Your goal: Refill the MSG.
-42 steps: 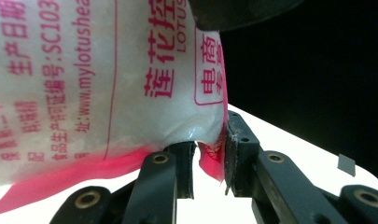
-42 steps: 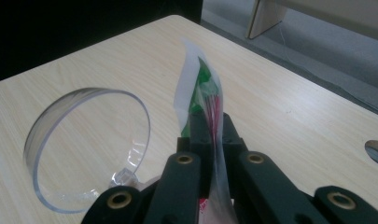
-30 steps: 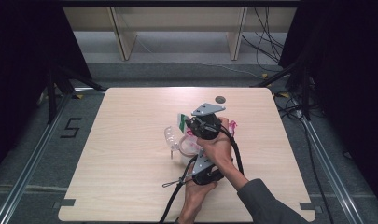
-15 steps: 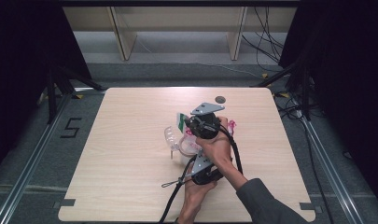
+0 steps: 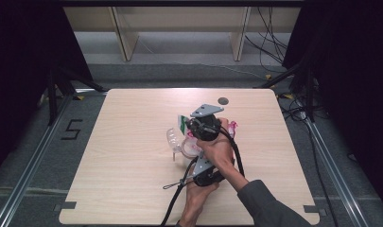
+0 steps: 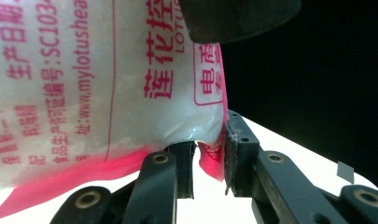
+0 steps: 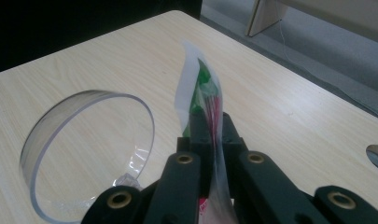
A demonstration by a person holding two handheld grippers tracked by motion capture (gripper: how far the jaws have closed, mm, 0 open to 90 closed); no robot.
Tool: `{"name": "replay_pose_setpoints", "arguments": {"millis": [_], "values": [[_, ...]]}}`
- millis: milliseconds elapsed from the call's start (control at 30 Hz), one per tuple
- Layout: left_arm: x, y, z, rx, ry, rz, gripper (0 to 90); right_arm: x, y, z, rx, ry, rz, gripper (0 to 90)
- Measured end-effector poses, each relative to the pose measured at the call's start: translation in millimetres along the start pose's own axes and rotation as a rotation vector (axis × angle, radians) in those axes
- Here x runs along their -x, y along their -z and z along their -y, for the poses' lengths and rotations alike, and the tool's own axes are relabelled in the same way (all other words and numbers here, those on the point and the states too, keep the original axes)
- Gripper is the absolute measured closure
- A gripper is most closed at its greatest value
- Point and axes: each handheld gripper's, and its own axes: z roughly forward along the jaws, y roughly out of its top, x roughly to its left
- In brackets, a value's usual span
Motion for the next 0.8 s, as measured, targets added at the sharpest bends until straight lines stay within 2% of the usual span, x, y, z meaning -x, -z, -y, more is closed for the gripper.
{"name": "replay_pose_setpoints", "arguments": {"millis": [100,167,233,267,300,333,367,400,433,467,533,567,600,633,667,700,800], "values": [[-0.1,0.2,-0.3,-0.001,-0.002,-0.002,75.2,0.1,-0.3,0.1,0.021,-0.016,0.008,89.4],[-0.1,-0.2,-0.4,-0.001,0.0,-0.002,75.2,0.1,-0.1,-0.3,0.003,-0.003,0.002,89.4],[-0.1,-0.2,-0.5,0.001,-0.001,-0.002,75.2,-0.4,0.4,-0.7,-0.004,-0.015,0.001,89.4],[-0.1,-0.4,-0.5,0.001,-0.004,-0.003,75.3,-0.3,-0.5,-0.6,0.017,-0.015,0.004,89.4],[-0.4,-0.4,-0.4,0.003,-0.005,-0.009,75.3,0.3,0.5,-1.6,0.013,-0.023,-0.006,89.5],[-0.5,-1.3,0.2,0.007,-0.003,-0.003,75.3,1.8,-0.2,-0.8,0.015,-0.005,-0.001,89.4],[-0.2,-3.8,1.7,0.026,0.003,0.014,75.2,1.1,-2.5,0.3,0.021,-0.007,0.014,89.4],[0.5,-2.5,1.2,0.006,0.001,-0.003,75.3,1.1,-1.6,0.0,-0.007,-0.017,0.0,89.5],[0.3,-2.1,1.0,0.003,0.002,-0.005,75.3,1.5,-2.3,0.0,0.006,-0.013,0.007,89.5],[-0.2,-2.0,1.0,0.004,0.0,-0.004,75.3,1.6,-0.6,-1.0,-0.001,-0.031,-0.001,89.5],[-0.6,-1.5,0.8,0.002,-0.004,-0.012,75.3,2.5,-0.3,-0.9,0.008,-0.018,0.002,89.5],[-0.6,-1.5,0.8,0.002,-0.004,-0.012,75.3,1.9,-1.9,0.4,0.016,-0.004,0.018,89.4],[0.6,-3.4,1.2,0.035,0.02,0.02,75.2,0.6,-2.9,0.9,0.008,0.0,0.019,89.4],[0.6,-3.4,1.2,0.035,0.02,0.02,75.2,0.6,-2.9,0.9,0.008,0.0,0.019,89.4],[2.9,-4.2,0.9,0.056,0.047,0.014,75.2,-0.1,-2.3,0.6,-0.008,0.005,0.014,89.4],[-0.2,-0.1,-0.1,0.007,0.001,-0.009,75.3,0.1,-2.4,0.0,0.008,-0.002,0.006,89.5],[-0.4,-0.1,0.1,0.001,-0.001,-0.005,75.3,-0.1,-3.3,0.7,0.009,0.003,0.014,89.4]]}}
